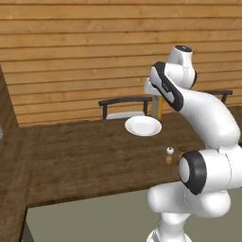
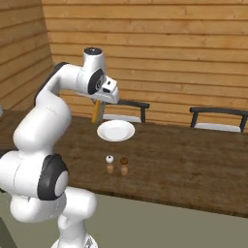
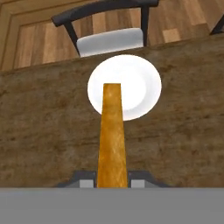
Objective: Start the toaster. Once the lever pops up, take the bread to the plate on the dining counter.
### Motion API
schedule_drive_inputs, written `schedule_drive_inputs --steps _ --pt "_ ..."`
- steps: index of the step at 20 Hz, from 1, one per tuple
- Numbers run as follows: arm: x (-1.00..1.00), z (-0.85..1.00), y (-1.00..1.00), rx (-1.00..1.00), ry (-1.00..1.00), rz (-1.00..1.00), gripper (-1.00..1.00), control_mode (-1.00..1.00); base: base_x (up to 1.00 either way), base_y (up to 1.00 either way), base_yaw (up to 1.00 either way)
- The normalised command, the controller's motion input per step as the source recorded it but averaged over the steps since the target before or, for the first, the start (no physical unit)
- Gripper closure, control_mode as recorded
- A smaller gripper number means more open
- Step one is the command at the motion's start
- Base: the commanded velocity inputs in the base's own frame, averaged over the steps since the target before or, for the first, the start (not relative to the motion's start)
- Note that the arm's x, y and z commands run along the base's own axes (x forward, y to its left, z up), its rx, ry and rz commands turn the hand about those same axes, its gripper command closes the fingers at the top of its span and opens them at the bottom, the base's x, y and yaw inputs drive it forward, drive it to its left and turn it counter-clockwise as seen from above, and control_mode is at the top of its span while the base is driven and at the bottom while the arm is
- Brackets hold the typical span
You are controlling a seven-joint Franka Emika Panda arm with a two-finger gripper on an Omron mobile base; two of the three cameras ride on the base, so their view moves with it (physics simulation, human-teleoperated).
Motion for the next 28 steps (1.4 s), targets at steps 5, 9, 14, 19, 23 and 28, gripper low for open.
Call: schedule_drive_inputs --steps 5,9,14,19,23,28 --pt "0.50 -0.83 0.00 0.00 0.00 0.06 1.00 -1.00 0.00 0.00 0.00" --pt "0.43 -0.76 -0.02 0.05 0.00 0.05 1.00 -1.00 0.00 0.00 0.00" --pt "0.69 -0.22 0.00 0.11 0.00 0.03 1.00 -1.00 0.00 0.00 0.00" --pt "0.77 -0.06 0.00 0.13 0.03 0.02 1.00 -1.00 0.00 0.00 0.00" --pt "0.52 -0.26 0.00 0.06 0.02 0.01 1.00 -1.00 0.00 0.00 0.00" --pt "0.26 -0.38 -0.01 0.02 0.01 0.00 1.00 -1.00 0.00 0.00 0.00"
